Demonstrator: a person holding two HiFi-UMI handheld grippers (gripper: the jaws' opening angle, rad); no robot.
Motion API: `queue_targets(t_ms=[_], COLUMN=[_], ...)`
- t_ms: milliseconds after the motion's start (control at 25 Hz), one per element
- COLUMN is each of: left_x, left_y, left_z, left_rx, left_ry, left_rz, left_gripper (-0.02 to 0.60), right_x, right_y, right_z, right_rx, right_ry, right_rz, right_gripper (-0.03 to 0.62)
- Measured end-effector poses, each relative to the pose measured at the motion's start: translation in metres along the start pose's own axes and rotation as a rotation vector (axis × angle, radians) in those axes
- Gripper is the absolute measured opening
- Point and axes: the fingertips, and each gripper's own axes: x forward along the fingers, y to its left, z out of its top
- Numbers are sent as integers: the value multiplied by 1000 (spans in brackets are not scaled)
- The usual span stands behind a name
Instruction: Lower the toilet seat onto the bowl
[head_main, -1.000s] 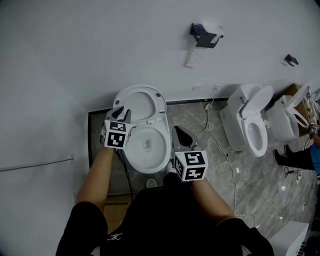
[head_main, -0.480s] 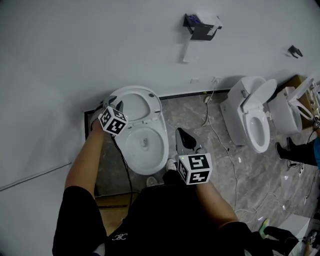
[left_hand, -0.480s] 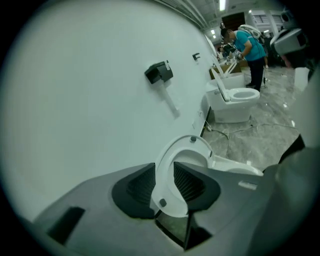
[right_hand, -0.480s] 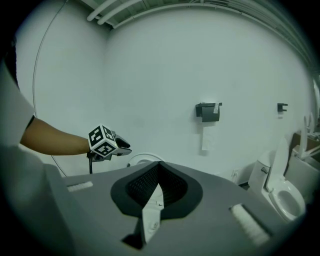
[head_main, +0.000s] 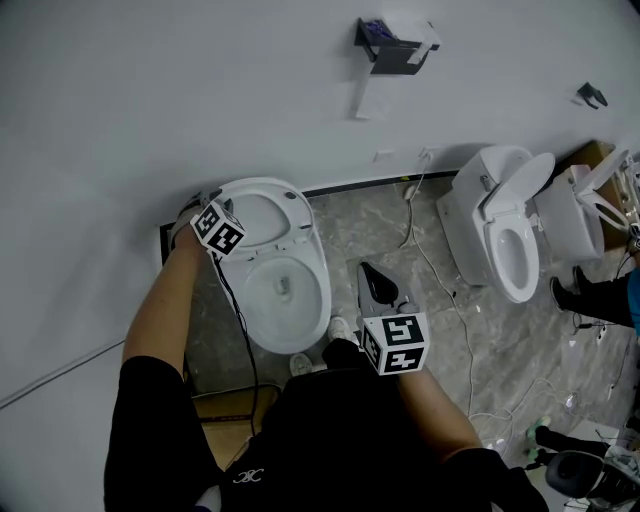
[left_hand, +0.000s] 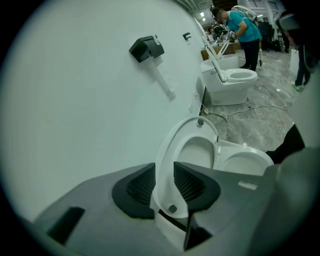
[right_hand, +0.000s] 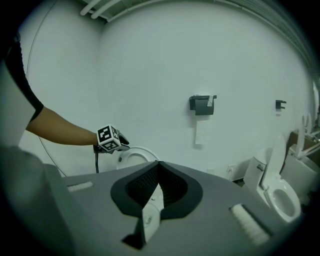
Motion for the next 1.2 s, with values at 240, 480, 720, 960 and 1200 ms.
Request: queue_targets(t_ms=[240,480,720,960,1200], left_x=[27,41,42,34,12], left_y=[6,7,10,1,-18], left_z=[-4,-8,-8,-13,-15], left_rx=[16,-3,15,29,73], left_ry=[55,78,74,55,41], left_rz=[-8,-11,2,-17,-70], left_gripper=[117,104,72,58,55], right_x=[7,15,23,23,13], right_y=[-16,-29,-29,-21,-8], right_z=[-3,-7,-7,-5,-9], right_rx=[-2,1,-1,-6,-4], right_ry=[20,41,49,42,31], right_rz=[-7,-8,3,15,21], right_gripper=[8,8,8,8,8])
